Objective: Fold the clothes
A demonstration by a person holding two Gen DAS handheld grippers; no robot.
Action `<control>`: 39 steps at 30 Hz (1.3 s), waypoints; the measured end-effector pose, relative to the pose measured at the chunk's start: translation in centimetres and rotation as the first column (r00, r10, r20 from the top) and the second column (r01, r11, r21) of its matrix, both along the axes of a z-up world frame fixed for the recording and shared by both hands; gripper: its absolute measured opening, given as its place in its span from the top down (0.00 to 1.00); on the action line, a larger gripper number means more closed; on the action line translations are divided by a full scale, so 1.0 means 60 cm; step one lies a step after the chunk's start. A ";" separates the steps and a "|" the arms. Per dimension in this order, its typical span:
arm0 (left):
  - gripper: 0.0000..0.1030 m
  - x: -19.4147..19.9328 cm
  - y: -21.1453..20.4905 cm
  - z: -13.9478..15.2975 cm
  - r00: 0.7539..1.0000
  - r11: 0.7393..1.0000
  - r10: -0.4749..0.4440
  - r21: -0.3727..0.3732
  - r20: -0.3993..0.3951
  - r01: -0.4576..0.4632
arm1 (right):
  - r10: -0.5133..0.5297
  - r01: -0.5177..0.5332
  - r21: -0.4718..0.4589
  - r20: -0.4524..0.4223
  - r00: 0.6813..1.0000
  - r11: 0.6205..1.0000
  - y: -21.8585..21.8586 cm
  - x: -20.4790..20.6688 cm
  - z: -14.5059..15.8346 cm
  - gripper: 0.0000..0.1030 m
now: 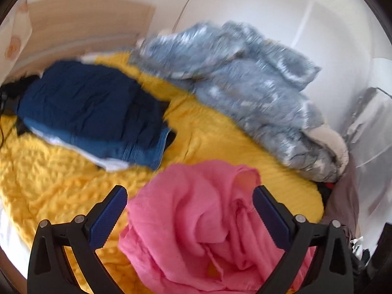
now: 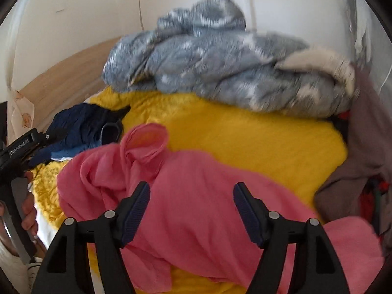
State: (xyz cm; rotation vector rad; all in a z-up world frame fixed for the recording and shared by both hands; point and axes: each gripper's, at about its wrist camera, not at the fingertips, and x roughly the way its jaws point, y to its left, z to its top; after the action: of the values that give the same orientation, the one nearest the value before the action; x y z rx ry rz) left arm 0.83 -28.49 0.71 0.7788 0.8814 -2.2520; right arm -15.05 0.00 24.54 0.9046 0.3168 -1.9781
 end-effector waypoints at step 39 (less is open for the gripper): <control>0.00 0.044 0.024 0.067 0.991 0.990 0.033 -0.134 -0.131 -0.051 | 0.430 -0.423 -0.389 -0.076 0.900 0.818 0.263 0.140 0.098 0.91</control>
State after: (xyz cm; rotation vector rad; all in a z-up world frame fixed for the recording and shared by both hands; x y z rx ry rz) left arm 3.45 -27.07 4.73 0.5540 0.7839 -2.3179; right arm -6.64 15.78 30.42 0.5258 0.0864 -1.5350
